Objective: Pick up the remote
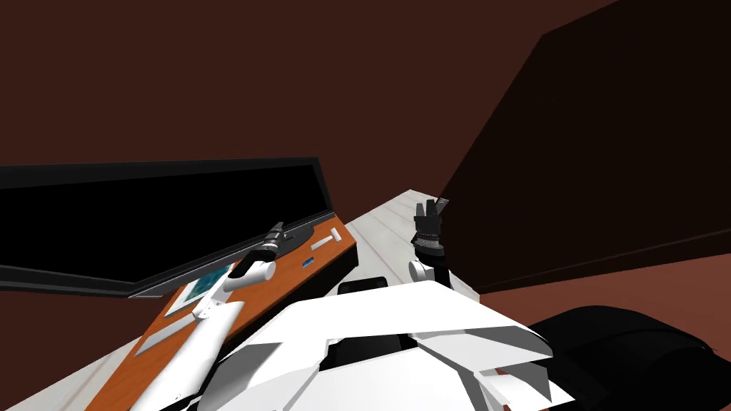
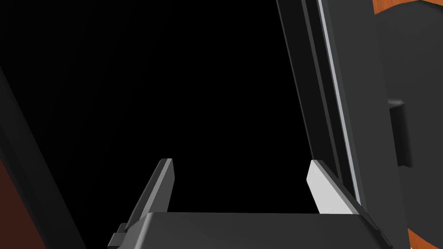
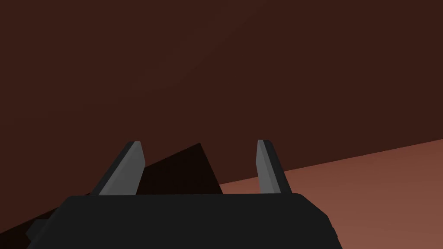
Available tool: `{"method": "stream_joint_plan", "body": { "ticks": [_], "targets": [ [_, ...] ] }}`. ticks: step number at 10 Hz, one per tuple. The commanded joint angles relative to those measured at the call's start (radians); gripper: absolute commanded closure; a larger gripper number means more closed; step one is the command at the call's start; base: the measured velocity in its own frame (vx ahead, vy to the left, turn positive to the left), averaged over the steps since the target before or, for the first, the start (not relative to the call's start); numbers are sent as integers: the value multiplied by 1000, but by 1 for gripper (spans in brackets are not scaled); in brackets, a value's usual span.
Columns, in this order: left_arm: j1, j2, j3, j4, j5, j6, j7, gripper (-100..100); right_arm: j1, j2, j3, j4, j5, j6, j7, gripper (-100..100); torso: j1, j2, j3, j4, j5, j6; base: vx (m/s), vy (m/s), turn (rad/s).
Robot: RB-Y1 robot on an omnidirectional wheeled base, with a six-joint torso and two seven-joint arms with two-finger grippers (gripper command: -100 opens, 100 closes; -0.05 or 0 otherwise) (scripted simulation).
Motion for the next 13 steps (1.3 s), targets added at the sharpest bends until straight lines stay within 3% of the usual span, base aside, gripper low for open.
{"method": "stream_joint_plan", "body": {
  "ticks": [1, 4, 5, 7, 8, 9, 10, 13],
  "targets": [
    [-26, 24, 26, 50, 26, 50, 12, -100, 0, 0, 0, 0, 0, 0, 0, 0, 0, 0, 0, 0, 0, 0, -26, 21, -327],
    [-46, 44, 51, 140, 50, 109, 25, -100, 0, 0, 0, 0, 0, 0, 0, 0, 2, 2, 1, 0, 0, 1, -47, 40, -266],
    [-65, 62, 76, 166, 72, 145, 38, -100, 0, 0, 0, 0, 0, 0, 0, 0, 1, 1, 1, 0, 0, 0, -44, 30, -391],
    [-65, 62, 76, 205, 72, 165, 38, -100, 0, 0, 0, 0, 0, 0, 0, 0, 1, 0, 0, 0, 0, 0, -19, 21, -64],
    [-84, 78, 102, 247, 92, 210, 52, -100, 0, 0, 0, 0, 0, 0, 0, 0, 0, -1, 0, 0, 0, 0, -20, 9, -333],
    [-84, 78, 102, 271, 92, 216, 52, -100, 0, 0, 0, 0, 0, 0, 0, 0, 0, -1, 0, 0, 0, 2, -27, 26, -217],
    [-102, 92, 127, 298, 110, 250, 67, -100, 0, 0, 0, 0, 0, 0, 0, 0, 0, 0, 0, 0, 0, 0, -28, 27, -351],
    [-119, 105, 153, 386, 127, 316, 83, -100, 0, 0, 0, 0, 0, 0, 0, 0, 1, -1, 0, 0, 0, 1, -22, 28, -223]
  ]
}}
